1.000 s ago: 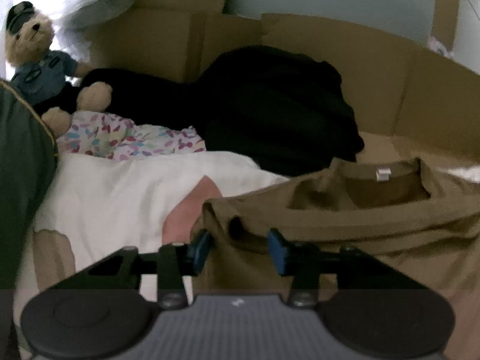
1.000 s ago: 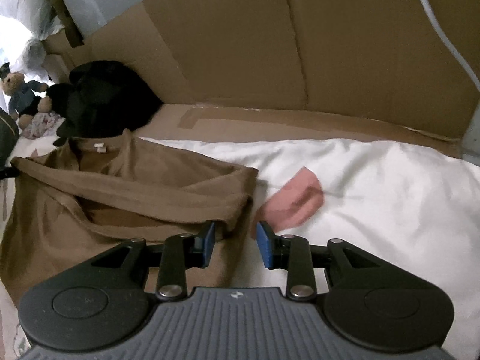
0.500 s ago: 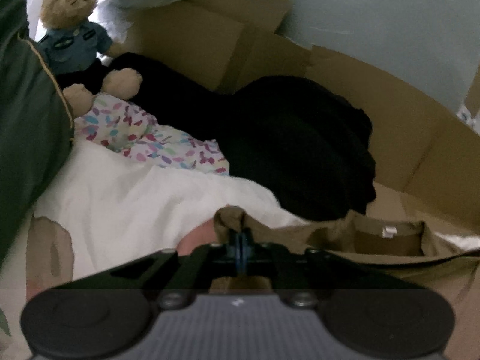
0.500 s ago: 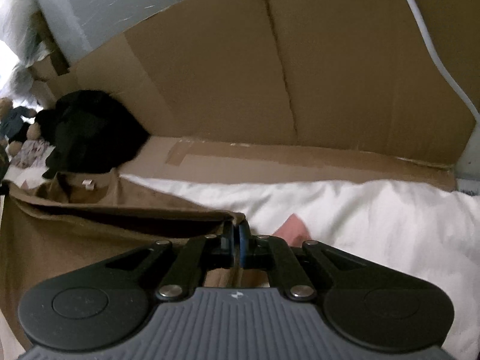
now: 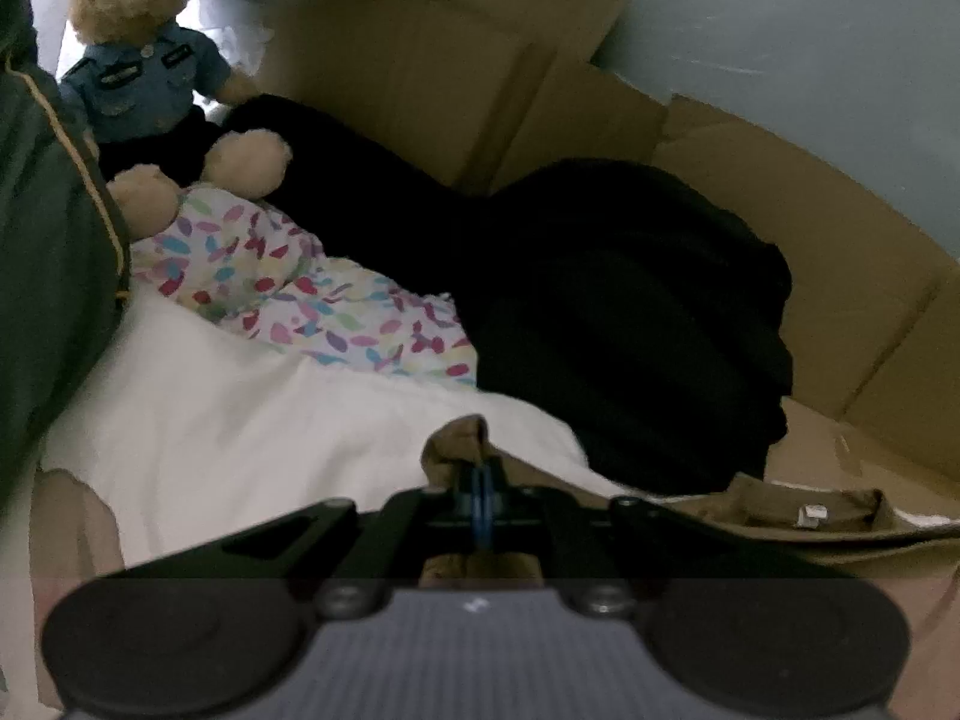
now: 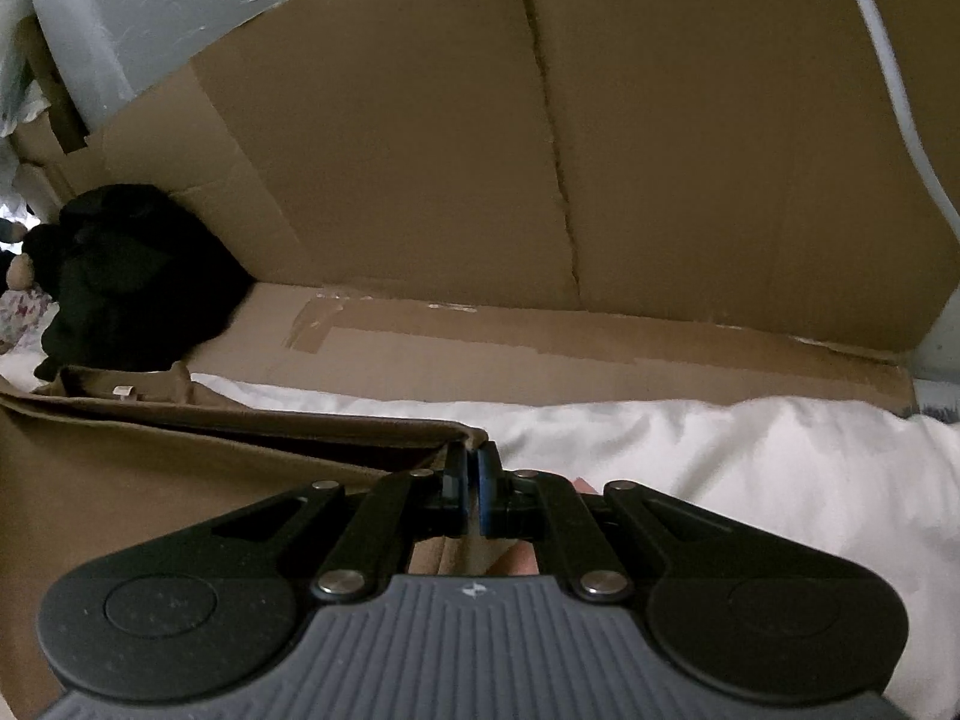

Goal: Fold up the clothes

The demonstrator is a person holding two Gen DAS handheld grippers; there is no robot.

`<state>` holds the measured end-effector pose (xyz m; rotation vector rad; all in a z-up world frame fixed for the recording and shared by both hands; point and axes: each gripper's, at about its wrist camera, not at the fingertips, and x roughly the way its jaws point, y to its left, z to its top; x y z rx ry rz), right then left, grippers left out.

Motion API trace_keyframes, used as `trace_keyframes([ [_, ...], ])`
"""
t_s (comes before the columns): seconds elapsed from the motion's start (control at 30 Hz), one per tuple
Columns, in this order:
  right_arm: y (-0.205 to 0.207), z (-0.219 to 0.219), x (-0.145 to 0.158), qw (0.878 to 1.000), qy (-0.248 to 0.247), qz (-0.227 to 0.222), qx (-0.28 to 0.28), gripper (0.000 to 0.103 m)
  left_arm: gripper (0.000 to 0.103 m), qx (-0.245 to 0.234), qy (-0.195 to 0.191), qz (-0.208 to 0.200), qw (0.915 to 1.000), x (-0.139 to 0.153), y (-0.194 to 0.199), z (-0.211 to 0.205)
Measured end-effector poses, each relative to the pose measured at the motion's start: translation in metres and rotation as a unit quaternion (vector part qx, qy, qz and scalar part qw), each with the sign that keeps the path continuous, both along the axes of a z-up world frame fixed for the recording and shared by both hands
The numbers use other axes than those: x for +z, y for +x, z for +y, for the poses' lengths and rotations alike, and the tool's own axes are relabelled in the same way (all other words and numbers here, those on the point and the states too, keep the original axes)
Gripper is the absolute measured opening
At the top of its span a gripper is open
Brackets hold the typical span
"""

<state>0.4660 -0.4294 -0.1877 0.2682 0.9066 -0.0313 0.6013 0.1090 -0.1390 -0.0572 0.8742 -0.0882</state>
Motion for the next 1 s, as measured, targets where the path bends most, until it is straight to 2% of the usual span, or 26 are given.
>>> trace_keyframes([
  [0.2,0.007,-0.002,-0.006,1.000,0.017,0.003,-0.014,0.003,0.002,-0.004,0.017,0.008,0.9998,-0.004,0.003,-0.004],
  [0.27,0.006,-0.001,-0.004,1.000,0.021,-0.004,-0.016,0.004,0.013,0.006,0.024,0.000,0.9997,-0.001,0.002,-0.004],
  [0.37,0.003,-0.001,0.003,0.999,0.017,-0.018,-0.025,0.007,0.019,0.014,0.029,-0.016,0.9994,0.006,-0.004,-0.004],
  [0.4,0.002,-0.003,0.007,0.999,0.018,-0.027,-0.032,0.010,0.020,0.014,0.034,-0.018,0.9992,0.009,-0.007,-0.003],
  [0.47,0.000,-0.006,0.011,0.998,0.025,-0.035,-0.038,0.027,0.024,0.012,0.042,-0.017,0.9989,0.013,-0.013,-0.002],
  [0.53,-0.006,-0.007,0.016,0.998,0.029,-0.041,-0.040,0.035,0.026,0.011,0.043,-0.017,0.9989,0.016,-0.018,0.000],
  [0.63,-0.016,-0.008,0.017,0.998,0.032,-0.043,-0.034,0.035,0.033,0.013,0.048,-0.016,0.9986,0.020,-0.029,0.002],
  [0.8,-0.028,-0.011,0.011,0.998,0.048,-0.037,-0.031,0.035,0.034,-0.007,0.062,-0.001,0.9980,0.018,-0.044,0.000],
  [0.93,-0.027,-0.004,0.001,0.999,0.042,-0.025,-0.014,0.035,0.036,-0.016,0.052,0.002,0.9985,0.013,-0.047,-0.005],
  [1.0,-0.025,-0.001,-0.001,0.999,0.039,-0.022,-0.008,0.035,0.037,-0.030,0.066,0.003,0.9973,0.010,-0.045,-0.012],
])
